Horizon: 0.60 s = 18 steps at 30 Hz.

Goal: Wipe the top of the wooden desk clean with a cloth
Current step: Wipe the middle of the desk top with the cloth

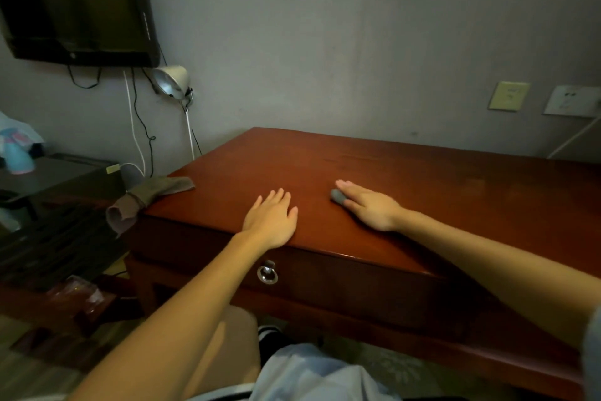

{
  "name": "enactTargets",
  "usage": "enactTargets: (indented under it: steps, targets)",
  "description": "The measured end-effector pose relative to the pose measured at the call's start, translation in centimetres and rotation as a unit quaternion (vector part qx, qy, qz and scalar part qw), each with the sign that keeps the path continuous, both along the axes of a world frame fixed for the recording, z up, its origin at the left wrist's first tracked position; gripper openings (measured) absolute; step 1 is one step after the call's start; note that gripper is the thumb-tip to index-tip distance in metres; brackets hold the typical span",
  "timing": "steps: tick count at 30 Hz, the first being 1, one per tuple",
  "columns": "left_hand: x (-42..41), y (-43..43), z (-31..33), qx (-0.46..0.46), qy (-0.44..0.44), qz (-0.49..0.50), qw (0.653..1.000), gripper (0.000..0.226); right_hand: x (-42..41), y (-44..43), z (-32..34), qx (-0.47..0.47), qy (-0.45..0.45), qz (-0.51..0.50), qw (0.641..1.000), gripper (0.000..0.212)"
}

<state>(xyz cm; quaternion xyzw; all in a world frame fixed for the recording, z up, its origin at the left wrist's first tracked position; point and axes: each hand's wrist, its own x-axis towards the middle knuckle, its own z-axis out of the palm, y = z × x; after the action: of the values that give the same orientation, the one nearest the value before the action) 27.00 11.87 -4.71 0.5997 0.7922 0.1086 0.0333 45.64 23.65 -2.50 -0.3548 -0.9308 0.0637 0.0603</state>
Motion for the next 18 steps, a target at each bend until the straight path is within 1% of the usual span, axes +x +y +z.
enactTargets:
  steps: [4,7,9,11,14,16,18]
  targets:
    - [-0.1,0.1,-0.1,0.001,0.012,-0.002,1.000,0.053,-2.6,-5.2,-0.7,0.019,0.001,0.101,0.995,0.053]
    - [-0.1,0.0,-0.3,0.002,0.016,-0.006,1.000,0.052,0.2,-8.3,-1.0,0.023,0.011,0.167,0.986,0.054]
    - [-0.3,0.0,-0.3,0.004,0.018,-0.008,1.000,0.052,3.6,-8.9,-0.9,0.013,0.014,0.175,0.984,0.053]
    - [-0.2,0.0,-0.3,0.003,0.014,-0.009,1.000,0.053,7.0,-8.1,-0.3,-0.025,0.014,0.138,0.990,0.052]
    - [0.0,0.0,-0.3,0.000,0.016,-0.006,1.000,0.053,10.4,-4.3,0.4,-0.069,0.014,0.043,0.997,0.050]
    - [0.0,0.0,-0.4,-0.002,0.017,-0.003,1.000,0.053,10.7,-1.0,0.5,-0.062,0.011,-0.027,0.998,0.050]
    - [0.1,0.1,-0.4,-0.003,0.020,0.000,1.000,0.053,9.0,1.8,0.6,-0.044,0.007,-0.080,0.996,0.054]
